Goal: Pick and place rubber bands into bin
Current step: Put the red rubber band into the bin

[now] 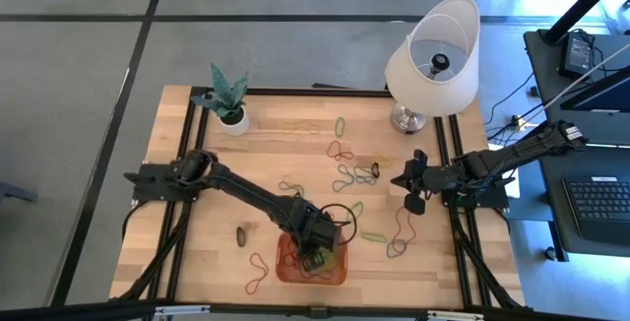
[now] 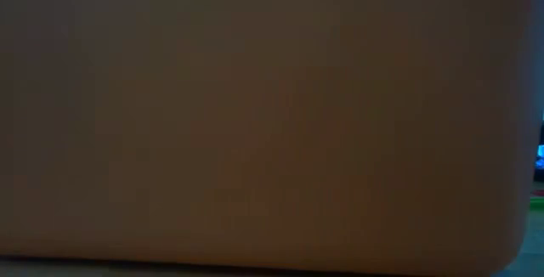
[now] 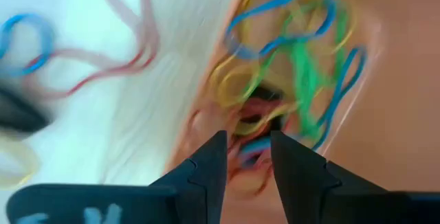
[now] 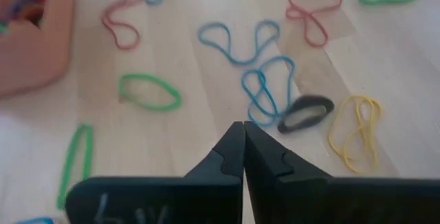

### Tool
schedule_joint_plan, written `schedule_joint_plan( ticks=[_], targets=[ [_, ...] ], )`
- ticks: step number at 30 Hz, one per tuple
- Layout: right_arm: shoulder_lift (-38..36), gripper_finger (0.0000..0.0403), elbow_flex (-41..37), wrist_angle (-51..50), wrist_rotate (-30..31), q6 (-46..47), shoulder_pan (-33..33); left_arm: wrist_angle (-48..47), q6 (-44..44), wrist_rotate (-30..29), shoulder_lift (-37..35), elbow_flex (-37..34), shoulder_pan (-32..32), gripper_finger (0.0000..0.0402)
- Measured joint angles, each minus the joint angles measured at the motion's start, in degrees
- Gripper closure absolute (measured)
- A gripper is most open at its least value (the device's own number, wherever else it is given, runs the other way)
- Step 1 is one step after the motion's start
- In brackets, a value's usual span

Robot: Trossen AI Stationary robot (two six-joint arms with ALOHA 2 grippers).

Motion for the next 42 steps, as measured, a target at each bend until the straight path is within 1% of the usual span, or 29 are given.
schedule_joint_plan(
  ticks=[3, 6, 10, 12, 15, 18, 20, 22, 25, 26, 29, 33, 36, 38, 40, 42],
  targets=[
    [0.02, 0.0395, 0.0, 3.73, 0.03, -0.01, 0.0, -3.43, 3.07, 0.19, -1.87, 0.0, 1.09, 0.0306],
    [0.02, 0.0395, 0.0, 8.89, 0.11, 0.0, -0.03, -7.37, 8.38, -0.81, -4.53, -0.02, 2.46, 0.0314],
    [1.22, 0.0395, 0.0, 19.48, 0.07, -1.68, -0.07, -11.66, 15.31, -7.67, -9.18, 0.0, 4.01, 0.032],
    [3.08, 0.0397, 0.29, 25.11, 0.04, -2.66, -0.07, -13.24, 19.79, -11.19, -11.98, 0.0, 4.77, 0.0322],
    [8.22, 0.04, 3.76, 27.37, 0.44, -2.97, -0.07, -15.22, 27.21, -17.06, -16.53, 0.0, 5.61, 0.0324],
    [16.01, 0.04, 9.53, 27.0, 0.62, -3.09, -0.51, -15.89, 33.95, -23.92, -21.05, -1.54, 5.94, 0.0324],
    [21.5, 0.0401, 14.31, 24.58, 0.63, -3.02, -1.06, -15.61, 37.3, -26.36, -24.09, -4.3, 6.34, 0.0323],
    [27.31, 0.0401, 20.02, 21.66, 0.59, -2.97, -1.72, -14.41, 38.69, -26.9, -27.53, -8.18, 7.1, 0.0323],
    [36.12, 0.0401, 29.69, 12.42, 0.22, -1.78, -2.85, -10.07, 39.86, -27.03, -33.76, -15.99, 8.45, 0.0324],
    [39.1, 0.04, 33.28, 7.97, -0.63, -1.71, -3.43, -8.2, 40.03, -27.03, -35.97, -19.17, 8.72, 0.0325],
    [47.89, 0.04, 44.03, -5.43, -6.16, -3.3, -5.07, -0.5, 40.07, -26.64, -43.04, -28.91, 10.0, 0.0326],
    [58.76, 0.0388, 55.78, -20.77, -11.06, -11.82, -6.24, 7.83, 38.92, -26.7, -51.06, -40.16, 11.42, 0.0327],
    [65.23, 0.0368, 61.11, -25.57, -13.74, -21.18, -6.6, 11.59, 36.49, -24.54, -55.3, -46.05, 12.16, 0.0327],
    [68.67, 0.0352, 63.37, -25.08, -15.6, -26.04, -6.76, 12.37, 34.46, -23.22, -57.5, -48.92, 12.41, 0.0327],
    [71.37, 0.0335, 64.63, -24.31, -17.17, -29.2, -6.89, 13.22, 31.99, -22.25, -58.72, -50.86, 12.39, 0.0327],
    [73.66, 0.0318, 65.4, -22.76, -18.21, -30.3, -7.08, 13.06, 29.29, -21.83, -59.85, -52.67, 12.21, 0.0327]
  ],
)
